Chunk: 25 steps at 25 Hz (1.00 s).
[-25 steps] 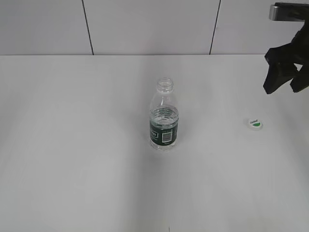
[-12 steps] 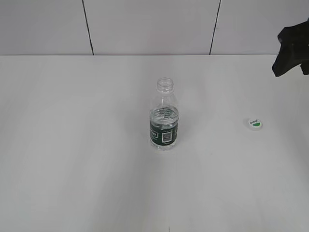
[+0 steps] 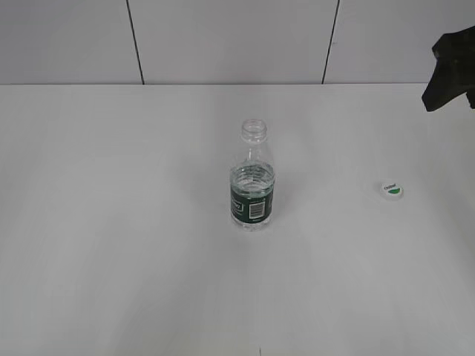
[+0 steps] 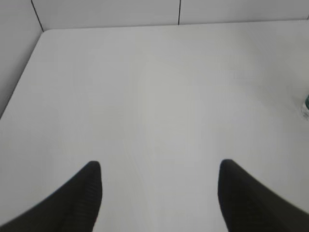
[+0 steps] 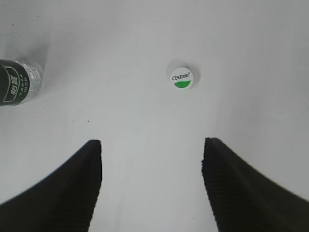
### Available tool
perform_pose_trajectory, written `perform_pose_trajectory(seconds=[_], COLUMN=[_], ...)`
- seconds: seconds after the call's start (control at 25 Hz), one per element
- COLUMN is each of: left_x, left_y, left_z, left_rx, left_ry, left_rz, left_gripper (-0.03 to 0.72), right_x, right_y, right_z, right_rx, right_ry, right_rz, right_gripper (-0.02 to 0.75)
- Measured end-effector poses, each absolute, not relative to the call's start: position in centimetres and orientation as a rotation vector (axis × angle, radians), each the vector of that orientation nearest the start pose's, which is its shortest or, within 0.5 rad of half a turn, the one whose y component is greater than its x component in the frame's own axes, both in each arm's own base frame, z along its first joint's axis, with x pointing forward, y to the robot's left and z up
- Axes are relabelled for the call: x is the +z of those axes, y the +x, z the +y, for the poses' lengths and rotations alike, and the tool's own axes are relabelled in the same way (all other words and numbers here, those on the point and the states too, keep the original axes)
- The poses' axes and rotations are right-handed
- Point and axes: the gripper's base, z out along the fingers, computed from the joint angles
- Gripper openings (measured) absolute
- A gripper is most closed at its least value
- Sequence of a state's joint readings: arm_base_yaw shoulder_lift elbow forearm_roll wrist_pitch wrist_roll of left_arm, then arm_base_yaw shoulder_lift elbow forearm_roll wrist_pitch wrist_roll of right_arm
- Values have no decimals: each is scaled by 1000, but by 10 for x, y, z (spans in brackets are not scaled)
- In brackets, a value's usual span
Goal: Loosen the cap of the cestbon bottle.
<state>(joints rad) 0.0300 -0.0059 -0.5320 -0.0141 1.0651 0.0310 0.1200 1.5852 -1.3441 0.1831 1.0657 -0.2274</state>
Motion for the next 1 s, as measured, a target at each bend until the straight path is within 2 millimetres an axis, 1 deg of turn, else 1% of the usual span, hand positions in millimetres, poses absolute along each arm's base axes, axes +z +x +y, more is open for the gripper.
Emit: perform_pose_trajectory(seconds=[0.12, 0.4, 0.56, 0.68, 0.84, 1.0], left_x=[282, 282, 282, 282, 282, 282], left_y=[-9, -9, -9, -9, -9, -9], left_z=[-2, -2, -2, -2, -2, -2], left_rx=[20, 19, 19, 19, 19, 19], left_ry=[7, 7, 7, 7, 7, 7], left_rz=[2029, 2029, 2029, 2029, 2029, 2029], left_gripper=[461, 461, 459, 444, 429, 426], right_x=[304, 304, 315, 325, 325, 323], right_y=[321, 321, 316, 314, 316, 317], right_z=[53, 51, 48, 45, 37, 27], right_rx=[218, 181, 139, 98, 16, 4], right_ry=[-397, -410, -416, -377, -312, -239], right_rz=[2746, 2745, 2701, 2643, 2653, 2671], right_gripper=[496, 496, 496, 496, 496, 496])
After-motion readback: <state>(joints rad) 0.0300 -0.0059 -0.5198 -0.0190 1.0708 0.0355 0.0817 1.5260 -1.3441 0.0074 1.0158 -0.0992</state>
